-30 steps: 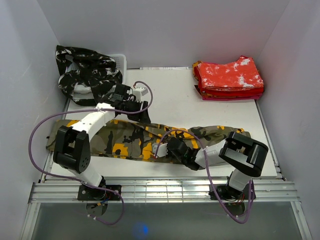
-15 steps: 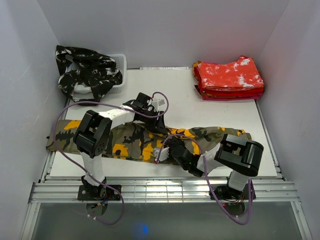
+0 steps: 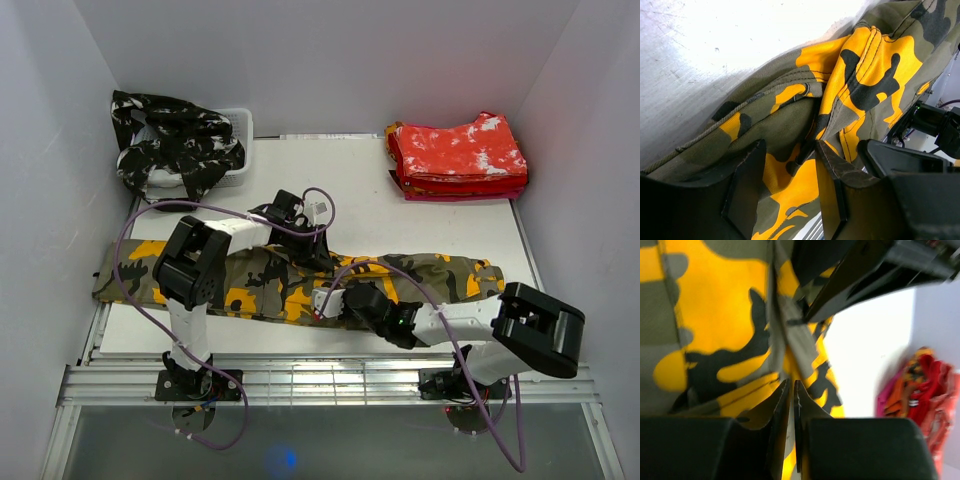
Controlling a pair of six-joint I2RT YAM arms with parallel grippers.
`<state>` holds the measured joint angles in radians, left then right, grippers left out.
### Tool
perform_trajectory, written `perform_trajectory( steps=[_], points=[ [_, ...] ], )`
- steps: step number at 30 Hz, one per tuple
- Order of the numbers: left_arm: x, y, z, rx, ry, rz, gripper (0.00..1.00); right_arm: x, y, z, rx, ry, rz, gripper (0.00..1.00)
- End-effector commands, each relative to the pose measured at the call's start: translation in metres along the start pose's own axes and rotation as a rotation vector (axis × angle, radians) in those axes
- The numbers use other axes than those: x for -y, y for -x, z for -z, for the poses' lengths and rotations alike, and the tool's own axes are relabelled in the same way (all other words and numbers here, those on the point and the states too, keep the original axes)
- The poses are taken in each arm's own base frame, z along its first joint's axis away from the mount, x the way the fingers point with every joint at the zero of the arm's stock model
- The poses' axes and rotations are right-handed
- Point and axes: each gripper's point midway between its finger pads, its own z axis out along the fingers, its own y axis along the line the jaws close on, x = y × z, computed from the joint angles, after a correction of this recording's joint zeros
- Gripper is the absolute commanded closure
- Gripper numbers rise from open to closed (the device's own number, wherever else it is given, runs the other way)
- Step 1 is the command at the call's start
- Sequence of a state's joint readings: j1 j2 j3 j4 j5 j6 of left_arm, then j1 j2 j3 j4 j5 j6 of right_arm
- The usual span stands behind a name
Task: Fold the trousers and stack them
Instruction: Fold the trousers
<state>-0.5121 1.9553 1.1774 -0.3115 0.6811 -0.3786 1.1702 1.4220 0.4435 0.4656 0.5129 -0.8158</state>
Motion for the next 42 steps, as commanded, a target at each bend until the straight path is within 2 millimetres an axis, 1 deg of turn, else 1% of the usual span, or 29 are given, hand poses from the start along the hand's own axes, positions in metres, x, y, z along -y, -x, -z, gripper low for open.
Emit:
perform_trajectory(
  steps=[1,2,3,4,5,8,9,10,12,14,16,18,19,20,22,23,26,30,31,33,34,35,39,41,42],
  points=[
    [0.001,-0.01,0.005,-0.004,0.01,0.003,0.45,-0.036,-0.032,0.015,-0.104,0.179,-0.1,0.87],
    [0.002,-0.01,0.006,-0.002,0.006,0.001,0.45,-0.039,-0.046,0.017,-0.142,0.202,-0.152,0.89],
    [0.003,-0.01,0.007,-0.003,0.003,0.004,0.45,-0.042,-0.049,0.02,-0.134,0.233,-0.182,0.89],
    [0.005,-0.009,0.007,0.0,-0.002,0.002,0.44,-0.041,-0.062,0.022,-0.164,0.242,-0.214,0.89],
    [0.006,-0.009,0.008,0.001,-0.004,0.004,0.44,-0.041,-0.066,0.023,-0.16,0.254,-0.22,0.9],
    [0.01,-0.004,0.007,0.011,-0.017,0.006,0.44,-0.049,-0.08,0.031,-0.153,0.289,-0.209,0.91],
    [0.01,-0.003,0.006,0.009,-0.025,0.009,0.43,-0.06,-0.09,0.035,-0.172,0.315,-0.196,0.92],
    [0.012,0.0,0.004,0.016,-0.029,0.014,0.43,-0.065,-0.095,0.036,-0.18,0.323,-0.189,0.92],
    [0.017,0.006,0.002,0.027,-0.046,0.017,0.43,-0.082,-0.108,0.042,-0.199,0.369,-0.151,0.92],
    [0.025,0.016,0.001,0.058,-0.071,0.026,0.43,-0.083,-0.108,0.041,-0.185,0.372,-0.126,0.92],
    [0.032,0.027,-0.001,0.088,-0.098,0.027,0.44,-0.09,-0.113,0.04,-0.189,0.403,-0.074,0.92],
    [0.039,0.031,-0.007,0.083,-0.113,0.057,0.44,-0.093,-0.117,0.038,-0.189,0.409,-0.033,0.92],
    [0.045,0.038,-0.008,0.095,-0.126,0.048,0.44,-0.092,-0.117,0.037,-0.179,0.407,0.004,0.92],
    [0.047,0.038,-0.013,0.087,-0.133,0.053,0.44,-0.095,-0.12,0.037,-0.177,0.413,0.023,0.92],
    [0.052,0.043,-0.017,0.089,-0.145,0.048,0.44,-0.094,-0.117,0.035,-0.156,0.405,0.052,0.92],
    [0.05,0.04,-0.023,0.077,-0.144,0.058,0.44,-0.093,-0.116,0.033,-0.155,0.403,0.059,0.92],
    [0.045,0.039,-0.033,0.07,-0.151,0.108,0.44,-0.095,-0.118,0.032,-0.162,0.407,0.078,0.92],
    [0.052,0.042,-0.038,0.06,-0.208,0.163,0.43,-0.097,-0.12,0.033,-0.158,0.406,0.097,0.92],
    [0.058,0.049,-0.038,0.079,-0.239,0.171,0.43,-0.097,-0.12,0.034,-0.158,0.407,0.102,0.92],
    [0.065,0.054,-0.038,0.082,-0.278,0.191,0.37,-0.099,-0.122,0.035,-0.158,0.414,0.108,0.92],
    [0.074,0.06,-0.035,0.096,-0.322,0.173,0.35,-0.099,-0.122,0.036,-0.16,0.416,0.111,0.92],
    [0.079,0.063,-0.033,0.1,-0.338,0.194,0.32,-0.101,-0.124,0.038,-0.163,0.423,0.113,0.92],
    [0.1,0.093,-0.022,0.177,-0.408,0.153,0.31,-0.102,-0.12,0.045,-0.13,0.44,0.123,0.92],
    [0.107,0.103,-0.019,0.2,-0.448,0.131,0.31,-0.101,-0.117,0.048,-0.109,0.444,0.128,0.92],
    [0.109,0.108,-0.018,0.213,-0.456,0.128,0.3,-0.104,-0.117,0.051,-0.106,0.467,0.131,0.92]
  ],
)
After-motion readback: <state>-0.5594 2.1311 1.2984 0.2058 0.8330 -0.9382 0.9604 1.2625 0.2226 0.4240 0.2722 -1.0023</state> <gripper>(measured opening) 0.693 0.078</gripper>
